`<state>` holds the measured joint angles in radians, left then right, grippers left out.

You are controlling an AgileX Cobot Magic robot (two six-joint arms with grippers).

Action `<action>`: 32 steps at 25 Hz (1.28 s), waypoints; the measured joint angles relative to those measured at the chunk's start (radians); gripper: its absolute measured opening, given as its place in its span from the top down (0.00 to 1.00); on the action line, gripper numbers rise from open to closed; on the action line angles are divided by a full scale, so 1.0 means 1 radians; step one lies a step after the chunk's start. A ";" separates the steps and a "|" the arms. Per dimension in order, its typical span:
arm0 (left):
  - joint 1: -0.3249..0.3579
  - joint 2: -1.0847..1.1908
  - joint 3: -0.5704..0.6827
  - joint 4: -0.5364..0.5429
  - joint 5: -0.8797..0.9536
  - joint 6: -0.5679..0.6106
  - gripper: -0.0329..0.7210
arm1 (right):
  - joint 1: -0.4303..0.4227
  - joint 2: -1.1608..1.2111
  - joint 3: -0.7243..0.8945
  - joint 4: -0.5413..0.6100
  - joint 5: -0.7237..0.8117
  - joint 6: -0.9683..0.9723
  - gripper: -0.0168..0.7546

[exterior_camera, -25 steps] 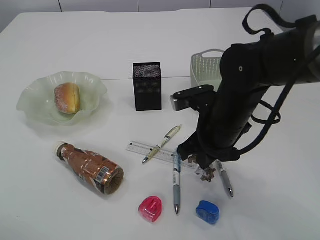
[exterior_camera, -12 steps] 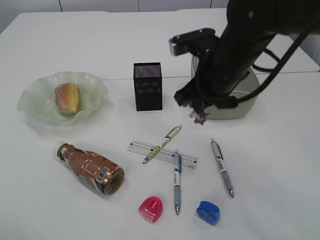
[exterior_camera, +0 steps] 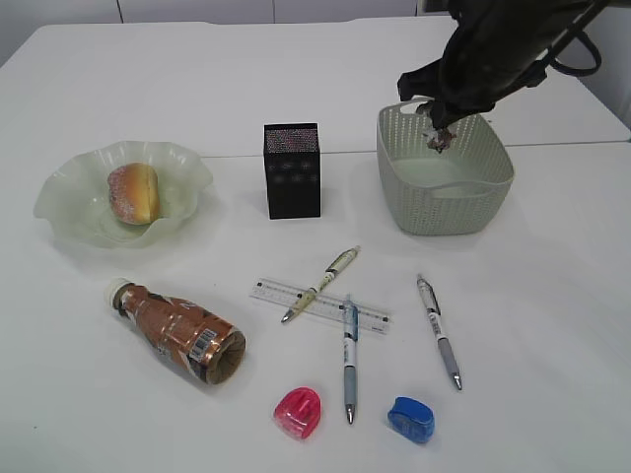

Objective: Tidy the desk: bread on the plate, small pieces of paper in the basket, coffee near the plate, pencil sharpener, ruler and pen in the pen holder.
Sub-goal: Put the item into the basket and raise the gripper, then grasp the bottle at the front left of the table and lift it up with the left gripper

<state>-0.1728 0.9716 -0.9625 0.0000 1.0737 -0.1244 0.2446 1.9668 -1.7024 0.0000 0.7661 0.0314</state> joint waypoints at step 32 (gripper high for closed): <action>0.000 0.018 0.000 -0.014 0.002 0.000 0.30 | -0.004 -0.105 0.019 0.070 0.453 0.023 0.26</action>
<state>-0.1728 0.9892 -0.9625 -0.0142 1.0752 -0.1244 0.2405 1.8615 -1.6837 0.0696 1.2191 0.0539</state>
